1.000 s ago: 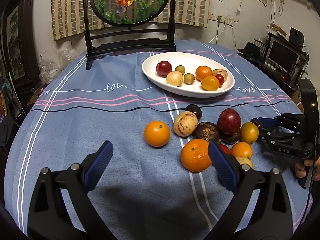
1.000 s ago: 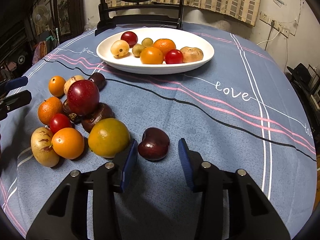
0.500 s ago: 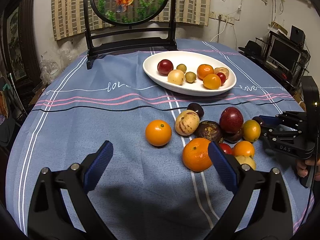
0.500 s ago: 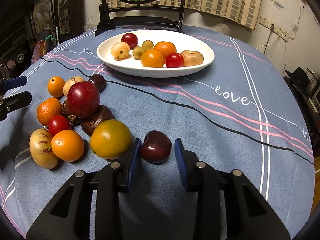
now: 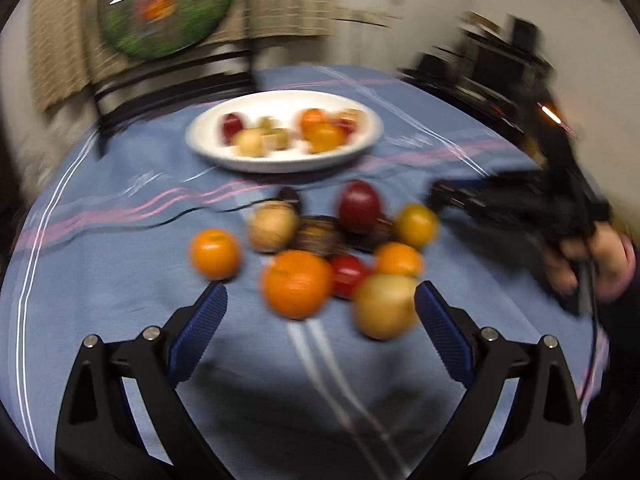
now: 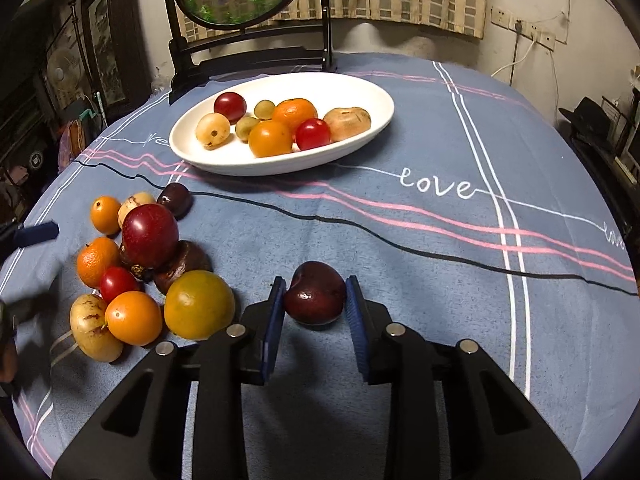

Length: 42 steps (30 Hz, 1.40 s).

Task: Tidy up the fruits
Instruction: 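Grasp the large tan pear with the left tool while the right tool grasps a dark red plum, then carry the pear and plum to the white plate and release both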

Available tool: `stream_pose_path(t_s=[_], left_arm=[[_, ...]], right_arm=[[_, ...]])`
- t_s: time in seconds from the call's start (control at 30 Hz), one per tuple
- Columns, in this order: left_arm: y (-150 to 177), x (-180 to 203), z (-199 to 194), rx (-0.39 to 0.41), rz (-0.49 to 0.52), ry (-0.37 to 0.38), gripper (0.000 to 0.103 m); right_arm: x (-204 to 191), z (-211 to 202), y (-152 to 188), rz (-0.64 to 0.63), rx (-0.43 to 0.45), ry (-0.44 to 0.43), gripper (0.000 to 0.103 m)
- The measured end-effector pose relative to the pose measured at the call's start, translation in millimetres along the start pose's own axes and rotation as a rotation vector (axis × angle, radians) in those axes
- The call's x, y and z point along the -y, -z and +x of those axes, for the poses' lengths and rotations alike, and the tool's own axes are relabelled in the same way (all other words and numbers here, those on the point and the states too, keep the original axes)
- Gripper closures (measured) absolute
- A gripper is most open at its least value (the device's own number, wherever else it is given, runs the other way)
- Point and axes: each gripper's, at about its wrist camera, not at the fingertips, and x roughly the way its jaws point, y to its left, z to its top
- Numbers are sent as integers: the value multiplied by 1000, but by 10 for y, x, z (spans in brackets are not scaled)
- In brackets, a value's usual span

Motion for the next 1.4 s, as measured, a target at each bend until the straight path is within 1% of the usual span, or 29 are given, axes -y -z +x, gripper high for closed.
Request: stream_pose_path(t_s=[0.03, 0.07, 0.1, 0.2, 0.27, 0.3, 0.33, 0.47, 0.63, 0.73, 0.8, 0.83, 0.87, 1.17, 1.3, 1.4], left_arm=[[22, 110, 3, 1, 54, 5, 11], [33, 162, 8, 0, 78, 7, 14], [53, 233, 25, -7, 108, 14, 15], [79, 310, 96, -35, 133, 19, 18], [94, 328, 144, -53, 142, 6, 24], [102, 341, 166, -65, 144, 6, 27], [96, 328, 181, -71, 142, 12, 32], [90, 271, 207, -82, 107, 24, 40], [86, 295, 220, -85, 105, 36, 42], [85, 323, 255, -104, 110, 41, 43], [79, 318, 294, -118, 106, 43, 47], [83, 312, 298, -122, 102, 46, 53], [81, 300, 308, -128, 95, 58, 57], [81, 283, 289, -119, 84, 71, 58], [66, 243, 203, -85, 70, 87, 58], [41, 158, 105, -43, 31, 110, 58]], right_arm=[[-7, 0, 2, -3, -1, 0, 72], [-18, 0, 2, -7, -2, 0, 72], [-15, 0, 2, -10, -2, -1, 72], [-19, -2, 6, -12, -3, -1, 72], [-22, 0, 8, -15, -5, 1, 72], [-19, 3, 6, -17, -6, 2, 72], [-23, 5, 7, -19, -6, 2, 72], [-45, 6, 16, -32, -9, 4, 72], [-65, 5, 16, -40, -11, 4, 72], [-66, 4, 17, -40, -10, 3, 72], [-66, 4, 17, -40, -10, 4, 72], [-65, 5, 17, -40, -10, 5, 72], [-68, 4, 17, -40, -10, 5, 72], [-70, -2, 14, -42, -8, 3, 72], [-79, -79, 7, -48, 24, -18, 72], [-94, -161, 6, -55, 60, -28, 72]])
